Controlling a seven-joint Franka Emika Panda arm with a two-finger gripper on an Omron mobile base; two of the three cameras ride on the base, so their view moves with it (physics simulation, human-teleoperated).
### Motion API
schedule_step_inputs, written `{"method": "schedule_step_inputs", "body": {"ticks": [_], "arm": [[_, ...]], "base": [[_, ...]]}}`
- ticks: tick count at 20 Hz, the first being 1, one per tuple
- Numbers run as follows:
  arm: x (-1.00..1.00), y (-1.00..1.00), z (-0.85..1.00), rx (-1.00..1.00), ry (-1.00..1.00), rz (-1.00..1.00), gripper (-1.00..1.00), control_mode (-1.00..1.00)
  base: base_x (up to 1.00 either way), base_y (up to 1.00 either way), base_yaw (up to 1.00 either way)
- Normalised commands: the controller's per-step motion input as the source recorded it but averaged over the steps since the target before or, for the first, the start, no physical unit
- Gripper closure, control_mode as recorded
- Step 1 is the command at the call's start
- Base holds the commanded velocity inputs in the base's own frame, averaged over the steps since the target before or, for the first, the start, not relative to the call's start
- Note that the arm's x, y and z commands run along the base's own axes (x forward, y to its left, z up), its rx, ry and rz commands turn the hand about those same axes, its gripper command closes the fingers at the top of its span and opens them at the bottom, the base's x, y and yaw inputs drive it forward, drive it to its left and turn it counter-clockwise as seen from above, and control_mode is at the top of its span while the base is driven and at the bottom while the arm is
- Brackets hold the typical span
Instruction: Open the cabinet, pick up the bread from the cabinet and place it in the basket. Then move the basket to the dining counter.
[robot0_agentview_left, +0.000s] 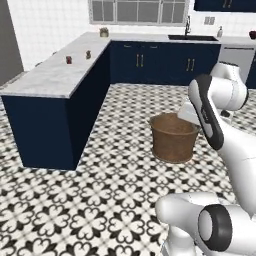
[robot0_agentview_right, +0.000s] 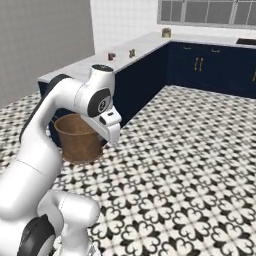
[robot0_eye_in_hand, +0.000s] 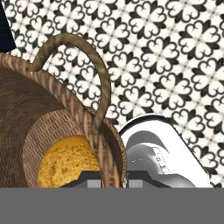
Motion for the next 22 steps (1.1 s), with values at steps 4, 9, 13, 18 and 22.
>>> {"method": "schedule_step_inputs", "body": {"ticks": [4, 9, 13, 18, 22], "arm": [[0.0, 0.0, 0.0, 0.0, 0.0, 0.0, 1.0, 1.0], [0.0, 0.0, 0.0, 0.0, 0.0, 0.0, 1.0, 1.0], [0.0, 0.0, 0.0, 0.0, 0.0, 0.0, 1.0, 1.0], [0.0, 0.0, 0.0, 0.0, 0.0, 0.0, 1.0, 1.0], [0.0, 0.0, 0.0, 0.0, 0.0, 0.0, 1.0, 1.0]], "base": [[0.81, 1.0, -0.16], [0.7, 1.0, -0.16], [0.41, 1.0, -0.09], [0.04, 1.0, 0.0], [-0.01, 1.0, 0.0]]}}
